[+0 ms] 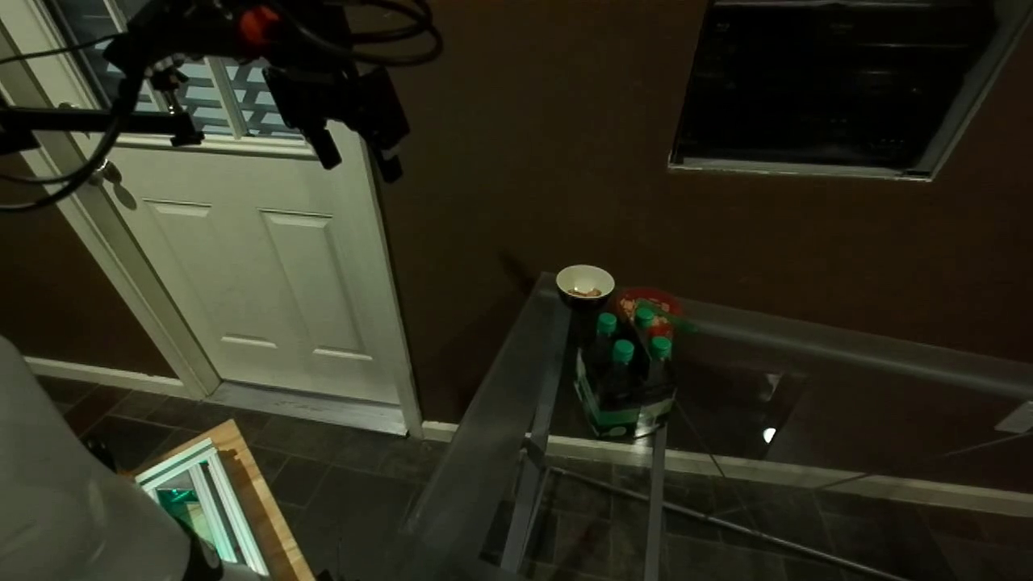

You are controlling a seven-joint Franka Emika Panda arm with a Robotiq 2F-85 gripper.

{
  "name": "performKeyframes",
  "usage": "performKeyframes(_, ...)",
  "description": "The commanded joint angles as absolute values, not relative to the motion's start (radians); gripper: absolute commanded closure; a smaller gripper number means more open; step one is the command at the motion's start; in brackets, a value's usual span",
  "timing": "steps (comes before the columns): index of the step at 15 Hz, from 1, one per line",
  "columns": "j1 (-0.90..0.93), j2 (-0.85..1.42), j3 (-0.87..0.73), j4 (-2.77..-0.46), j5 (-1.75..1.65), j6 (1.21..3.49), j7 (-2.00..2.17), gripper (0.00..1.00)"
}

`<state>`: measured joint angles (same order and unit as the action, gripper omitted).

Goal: Scoop up the contents on the table and put them inside the bowl

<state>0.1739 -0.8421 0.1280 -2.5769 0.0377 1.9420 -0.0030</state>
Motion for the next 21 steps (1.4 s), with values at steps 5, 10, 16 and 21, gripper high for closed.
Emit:
performKeyframes(5,0.171,-0.841,0.130,-2.574,0.039,1.939,-0.004,0.00)
performKeyframes(10,0.171,-0.841,0.130,-2.574,0.039,1.939,-0.004,0.00)
performKeyframes(16,0.119,-0.799,0.136,-2.543,0.041,1.954,0.082,0.00)
performKeyframes(21,0.026,-0.616,0.070,-2.425,0.081,2.073,0.188,0.00)
